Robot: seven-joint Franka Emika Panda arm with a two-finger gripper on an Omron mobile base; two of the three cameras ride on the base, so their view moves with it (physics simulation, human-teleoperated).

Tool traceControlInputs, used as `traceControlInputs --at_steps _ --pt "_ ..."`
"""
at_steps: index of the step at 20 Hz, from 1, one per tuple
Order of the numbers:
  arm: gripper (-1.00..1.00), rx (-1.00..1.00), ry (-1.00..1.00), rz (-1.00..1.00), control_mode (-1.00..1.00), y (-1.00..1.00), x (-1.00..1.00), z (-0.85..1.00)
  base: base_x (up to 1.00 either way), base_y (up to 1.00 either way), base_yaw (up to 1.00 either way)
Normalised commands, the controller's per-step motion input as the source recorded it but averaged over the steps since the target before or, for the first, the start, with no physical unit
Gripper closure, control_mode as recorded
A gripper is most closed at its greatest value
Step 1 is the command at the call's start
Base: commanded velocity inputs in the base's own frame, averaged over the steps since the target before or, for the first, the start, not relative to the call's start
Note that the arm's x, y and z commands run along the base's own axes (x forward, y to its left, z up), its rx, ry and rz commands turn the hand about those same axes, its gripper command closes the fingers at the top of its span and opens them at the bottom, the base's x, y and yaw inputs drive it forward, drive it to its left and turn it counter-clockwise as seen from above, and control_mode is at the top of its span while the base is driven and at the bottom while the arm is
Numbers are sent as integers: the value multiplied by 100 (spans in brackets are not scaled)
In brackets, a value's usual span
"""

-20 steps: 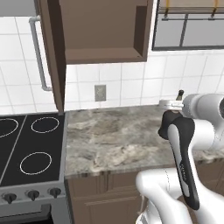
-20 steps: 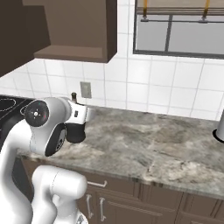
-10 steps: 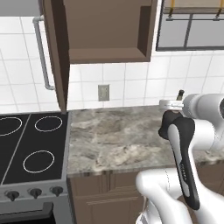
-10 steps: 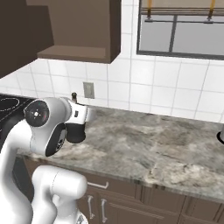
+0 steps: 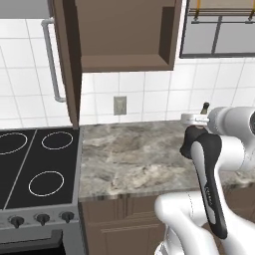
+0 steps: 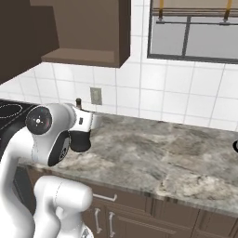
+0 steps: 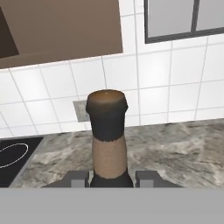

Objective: Sort all alcoholic drinks to one cabinet, and non-alcoholic drinks to the other.

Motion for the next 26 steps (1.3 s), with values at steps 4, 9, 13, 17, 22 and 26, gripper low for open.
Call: traceControlInputs --at_steps 4,9,13,17,22,26 --pt "100 0 0 0 100 0 0 0 21 29 0" --pt "100 0 0 0 100 0 0 0 16 35 0" --pt "100 0 0 0 100 0 0 0 11 38 0" --pt "100 0 0 0 100 0 0 0 14 34 0" --pt "100 0 0 0 100 0 0 0 15 29 0" --pt "100 0 0 0 100 0 0 0 15 29 0"
